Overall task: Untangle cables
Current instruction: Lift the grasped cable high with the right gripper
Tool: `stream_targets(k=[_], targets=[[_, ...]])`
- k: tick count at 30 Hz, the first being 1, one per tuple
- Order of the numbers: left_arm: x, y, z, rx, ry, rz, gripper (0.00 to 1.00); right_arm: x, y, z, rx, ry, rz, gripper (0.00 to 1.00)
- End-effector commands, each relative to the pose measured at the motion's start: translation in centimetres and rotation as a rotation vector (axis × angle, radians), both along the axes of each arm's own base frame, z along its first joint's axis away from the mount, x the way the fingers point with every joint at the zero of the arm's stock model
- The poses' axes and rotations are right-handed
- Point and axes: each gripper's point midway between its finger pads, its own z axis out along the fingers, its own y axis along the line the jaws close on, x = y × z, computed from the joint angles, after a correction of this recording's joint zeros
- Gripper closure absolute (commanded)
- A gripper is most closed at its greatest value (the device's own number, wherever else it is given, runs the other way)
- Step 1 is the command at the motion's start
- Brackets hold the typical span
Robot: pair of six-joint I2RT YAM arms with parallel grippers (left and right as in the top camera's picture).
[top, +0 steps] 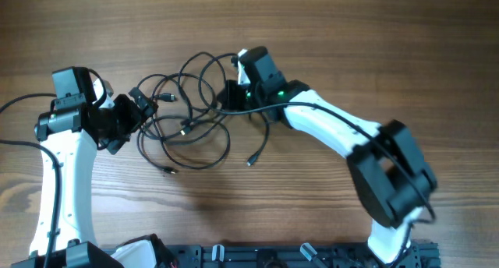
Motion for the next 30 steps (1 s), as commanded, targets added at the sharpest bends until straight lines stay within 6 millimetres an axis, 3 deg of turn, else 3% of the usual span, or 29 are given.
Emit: stream_targets(k=[1, 6, 12, 22, 30], targets=[[-0.1, 0.0, -0.5, 0.009, 0.008, -0.015, 0.0, -0.3, -0.1, 8.7, 0.095, -0.186, 0.045, 0.96], [-0.1, 0.0, -0.5, 0.009, 0.008, -0.015, 0.0, -1.4, -1.0, 16.0, 0.172, -0.331, 0.051, 0.96], [-0.1, 0.0, -0.5, 0.009, 0.008, -0.015, 0.0, -3.2, -2.3, 23.3, 0.265, -0.485, 0.053, 0.96], [-0.1, 0.0, -0.5, 0.009, 0.008, -0.015, 0.0, -5.5, -3.8, 31.0, 0.397, -0.671, 0.053, 0.96], [-0.1, 0.0, -0.5, 0.009, 0.008, -0.015, 0.0, -5.8, -4.0, 35.1, 0.509, -0.785, 0.04, 0.96]])
